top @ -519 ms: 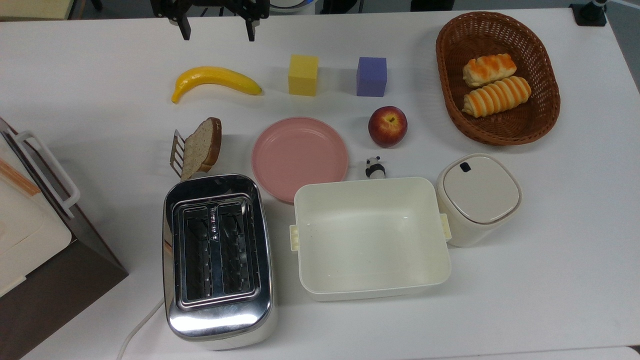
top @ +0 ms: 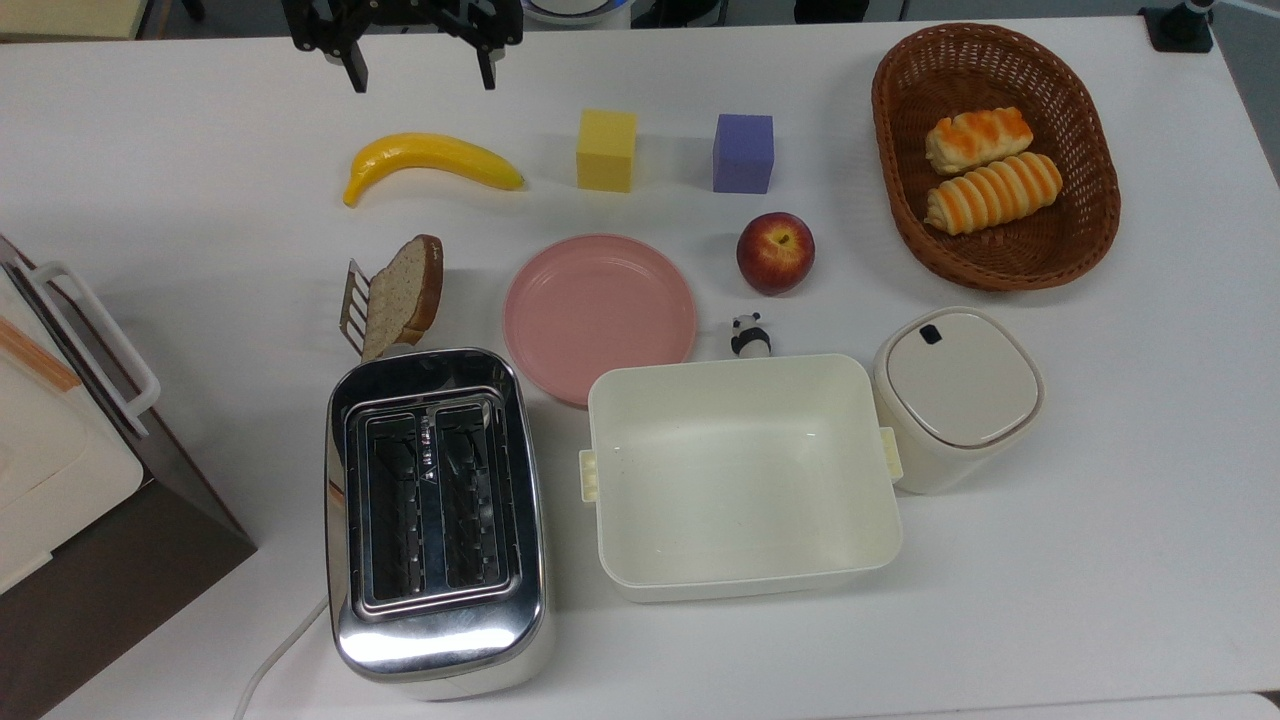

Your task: Put the bread in the toaster

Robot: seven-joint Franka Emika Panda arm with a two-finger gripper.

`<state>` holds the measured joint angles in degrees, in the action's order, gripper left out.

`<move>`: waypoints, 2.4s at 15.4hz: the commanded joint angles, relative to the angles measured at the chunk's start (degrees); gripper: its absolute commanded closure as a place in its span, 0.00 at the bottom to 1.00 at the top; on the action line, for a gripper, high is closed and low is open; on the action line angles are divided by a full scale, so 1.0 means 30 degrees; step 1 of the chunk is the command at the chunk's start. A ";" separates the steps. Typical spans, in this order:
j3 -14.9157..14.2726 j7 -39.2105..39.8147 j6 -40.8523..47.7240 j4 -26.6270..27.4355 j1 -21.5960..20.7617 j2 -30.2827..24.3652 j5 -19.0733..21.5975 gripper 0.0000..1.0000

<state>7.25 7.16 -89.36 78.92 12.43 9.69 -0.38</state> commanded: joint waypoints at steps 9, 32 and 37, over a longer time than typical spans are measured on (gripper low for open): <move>-0.0103 0.0132 0.0227 0.0148 -0.0042 -0.0272 0.0038 0.00; -0.0161 -0.1304 -0.2087 0.2257 0.0455 0.1953 -0.3125 0.00; -0.0161 -0.1333 -0.2465 0.2403 0.0544 0.2510 -0.3417 0.00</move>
<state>6.95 4.20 -94.42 84.38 14.31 17.31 -9.14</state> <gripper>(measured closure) 0.000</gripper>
